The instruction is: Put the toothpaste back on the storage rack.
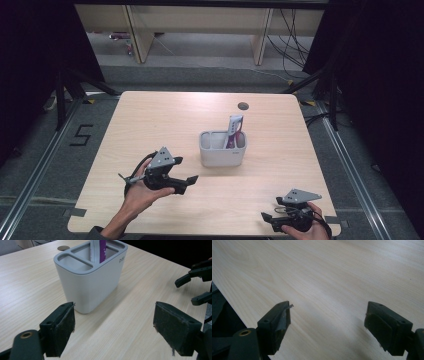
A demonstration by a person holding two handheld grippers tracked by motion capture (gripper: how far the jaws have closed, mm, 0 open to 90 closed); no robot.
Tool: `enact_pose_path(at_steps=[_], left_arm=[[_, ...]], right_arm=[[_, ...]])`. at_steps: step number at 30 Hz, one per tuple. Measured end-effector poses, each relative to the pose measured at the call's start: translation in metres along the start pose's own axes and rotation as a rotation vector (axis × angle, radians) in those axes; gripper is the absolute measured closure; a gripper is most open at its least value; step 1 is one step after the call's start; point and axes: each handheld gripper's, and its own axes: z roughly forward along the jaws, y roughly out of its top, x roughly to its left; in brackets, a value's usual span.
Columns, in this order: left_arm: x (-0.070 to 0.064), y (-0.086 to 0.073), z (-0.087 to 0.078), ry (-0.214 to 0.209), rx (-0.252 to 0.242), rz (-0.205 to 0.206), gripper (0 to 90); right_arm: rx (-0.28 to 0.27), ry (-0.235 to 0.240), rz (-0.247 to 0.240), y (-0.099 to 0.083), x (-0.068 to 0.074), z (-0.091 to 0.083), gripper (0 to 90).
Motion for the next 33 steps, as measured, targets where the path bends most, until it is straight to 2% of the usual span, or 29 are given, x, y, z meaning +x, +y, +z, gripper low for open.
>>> enact_pose_path(at_steps=[3, 7, 12, 15, 16, 17, 18, 19, 20, 23, 24, 25, 26, 27, 29, 31, 32, 33], left_arm=[[0.0, -0.005, -0.002, 0.007, -0.011, -0.001, 17.2], [0.001, -0.012, -0.004, 0.01, -0.001, -0.001, 17.1], [0.0, -0.02, -0.007, 0.007, 0.009, 0.003, 17.0], [-0.001, -0.027, -0.008, 0.007, -0.012, 0.006, 16.4], [-0.002, -0.029, -0.01, 0.024, -0.006, 0.005, 16.2], [-0.003, -0.032, -0.011, 0.026, -0.007, 0.004, 16.2], [-0.003, -0.034, -0.011, 0.023, -0.004, 0.004, 16.2], [-0.004, -0.036, -0.012, 0.022, -0.002, 0.0, 16.2], [-0.004, -0.04, -0.013, 0.02, 0.003, 0.007, 16.2], [-0.006, -0.046, -0.016, 0.015, 0.005, 0.01, 16.2], [-0.007, -0.048, -0.017, 0.015, 0.008, 0.007, 15.9], [-0.009, -0.049, -0.018, 0.015, 0.01, 0.005, 15.7], [-0.01, -0.051, -0.018, 0.013, 0.01, 0.01, 15.7], [-0.01, -0.052, -0.018, 0.007, 0.005, 0.011, 15.7], [-0.013, -0.055, -0.02, 0.004, 0.006, 0.014, 15.8], [-0.014, -0.058, -0.022, 0.008, 0.008, 0.019, 15.7], [-0.014, -0.061, -0.023, 0.017, 0.005, 0.016, 15.7], [-0.014, -0.063, -0.023, 0.024, 0.01, 0.017, 15.6]], right_arm=[[0.014, -0.021, 0.04, -0.001, 0.004, -0.003, 21.2], [0.012, -0.022, 0.046, -0.002, 0.004, -0.004, 21.2], [0.015, -0.021, 0.04, -0.002, 0.004, -0.003, 21.2], [0.009, -0.019, 0.038, -0.002, 0.004, -0.003, 21.2], [0.004, -0.025, 0.018, -0.001, 0.002, -0.003, 21.2], [0.012, -0.029, 0.032, -0.001, 0.003, -0.004, 21.1], [0.01, -0.026, 0.031, -0.001, 0.003, -0.004, 21.1], [-0.003, -0.004, 0.027, -0.001, 0.002, -0.002, 21.2], [0.015, 0.012, 0.039, -0.001, 0.002, -0.003, 21.1], [0.02, 0.013, 0.042, -0.001, 0.002, -0.002, 21.1], [0.02, -0.017, 0.044, -0.001, 0.004, -0.003, 21.1], [0.017, -0.022, 0.042, -0.001, 0.004, -0.003, 21.1], [0.012, -0.017, 0.031, -0.001, 0.003, -0.002, 21.1], [0.012, -0.018, 0.047, -0.001, 0.005, -0.003, 21.1], [0.004, -0.029, 0.015, -0.001, 0.003, -0.003, 21.1], [0.008, -0.032, 0.023, 0.0, 0.005, -0.003, 21.1], [0.003, -0.028, 0.011, 0.0, 0.004, -0.003, 21.2], [0.002, -0.027, 0.024, 0.0, 0.006, -0.003, 21.2]])
